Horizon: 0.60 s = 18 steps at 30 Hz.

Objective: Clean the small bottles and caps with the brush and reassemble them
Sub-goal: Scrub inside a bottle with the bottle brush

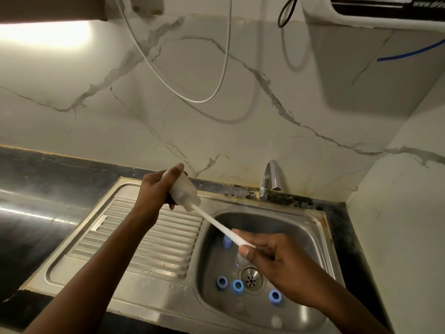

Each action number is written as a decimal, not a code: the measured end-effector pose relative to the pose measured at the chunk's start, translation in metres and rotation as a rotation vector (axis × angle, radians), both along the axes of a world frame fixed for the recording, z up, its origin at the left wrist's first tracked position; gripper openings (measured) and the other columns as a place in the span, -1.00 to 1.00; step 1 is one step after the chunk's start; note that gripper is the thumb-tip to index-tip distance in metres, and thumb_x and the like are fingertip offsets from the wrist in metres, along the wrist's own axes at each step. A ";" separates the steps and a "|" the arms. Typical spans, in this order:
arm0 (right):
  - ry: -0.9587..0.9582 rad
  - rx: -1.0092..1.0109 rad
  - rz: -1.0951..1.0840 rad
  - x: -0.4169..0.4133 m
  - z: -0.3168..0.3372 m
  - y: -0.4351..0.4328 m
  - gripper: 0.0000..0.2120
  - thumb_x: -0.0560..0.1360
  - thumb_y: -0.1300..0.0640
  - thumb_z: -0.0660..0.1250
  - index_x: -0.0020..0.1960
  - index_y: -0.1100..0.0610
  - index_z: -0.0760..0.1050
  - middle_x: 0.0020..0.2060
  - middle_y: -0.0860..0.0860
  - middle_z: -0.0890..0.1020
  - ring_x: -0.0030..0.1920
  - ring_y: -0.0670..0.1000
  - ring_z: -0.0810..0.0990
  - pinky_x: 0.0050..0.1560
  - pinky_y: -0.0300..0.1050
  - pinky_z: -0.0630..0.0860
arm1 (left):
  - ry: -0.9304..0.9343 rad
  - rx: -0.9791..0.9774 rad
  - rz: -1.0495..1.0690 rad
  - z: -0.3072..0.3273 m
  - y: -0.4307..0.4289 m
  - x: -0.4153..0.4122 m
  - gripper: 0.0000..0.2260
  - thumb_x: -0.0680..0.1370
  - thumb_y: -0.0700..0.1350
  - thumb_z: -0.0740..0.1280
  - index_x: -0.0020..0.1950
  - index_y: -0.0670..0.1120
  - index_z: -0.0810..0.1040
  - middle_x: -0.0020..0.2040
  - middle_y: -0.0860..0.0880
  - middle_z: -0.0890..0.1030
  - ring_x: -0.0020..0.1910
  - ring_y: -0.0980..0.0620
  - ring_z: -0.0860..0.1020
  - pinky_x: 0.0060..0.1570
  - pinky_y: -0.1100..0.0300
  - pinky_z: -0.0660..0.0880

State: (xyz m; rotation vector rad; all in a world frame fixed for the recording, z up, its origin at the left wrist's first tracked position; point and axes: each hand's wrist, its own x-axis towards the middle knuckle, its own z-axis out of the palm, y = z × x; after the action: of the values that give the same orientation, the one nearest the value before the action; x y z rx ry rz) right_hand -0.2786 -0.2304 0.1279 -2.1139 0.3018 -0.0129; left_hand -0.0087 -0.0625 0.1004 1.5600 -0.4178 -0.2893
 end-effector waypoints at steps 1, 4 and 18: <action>-0.040 0.038 -0.017 0.001 0.000 0.000 -0.64 0.66 -0.04 0.31 0.45 -0.24 0.49 -0.28 -0.34 0.65 -0.34 -0.25 0.54 -0.24 -0.32 0.48 | 0.081 -0.060 -0.019 0.000 0.000 0.000 -0.52 0.61 0.19 0.38 0.16 -0.25 0.65 -0.05 -0.28 0.69 -0.29 -0.20 0.61 -0.47 0.18 0.53; -0.116 0.023 -0.094 0.003 0.001 0.001 -0.66 0.66 -0.06 0.30 0.40 -0.32 0.47 -0.34 -0.24 0.63 -0.42 -0.20 0.50 -0.33 -0.30 0.44 | 0.176 -0.121 -0.029 0.000 -0.003 -0.004 -0.49 0.62 0.18 0.37 0.20 -0.29 0.62 -0.12 -0.29 0.65 -0.41 -0.08 0.53 -0.48 0.19 0.50; -0.013 -0.283 -0.045 0.005 -0.003 -0.012 -0.63 0.67 -0.11 0.27 0.47 -0.29 0.43 -0.15 -0.16 0.70 -0.18 -0.23 0.66 -0.16 -0.31 0.60 | -0.061 -0.024 0.097 0.002 -0.003 -0.005 -0.62 0.54 0.20 0.42 0.05 -0.11 0.72 -0.15 -0.14 0.69 -0.32 -0.12 0.62 -0.47 0.16 0.54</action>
State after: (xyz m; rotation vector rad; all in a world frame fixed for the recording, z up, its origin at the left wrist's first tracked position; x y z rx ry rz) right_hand -0.2737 -0.2420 0.1249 -2.3856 0.3561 -0.1013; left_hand -0.0140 -0.0654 0.1022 1.5636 -0.3905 -0.1617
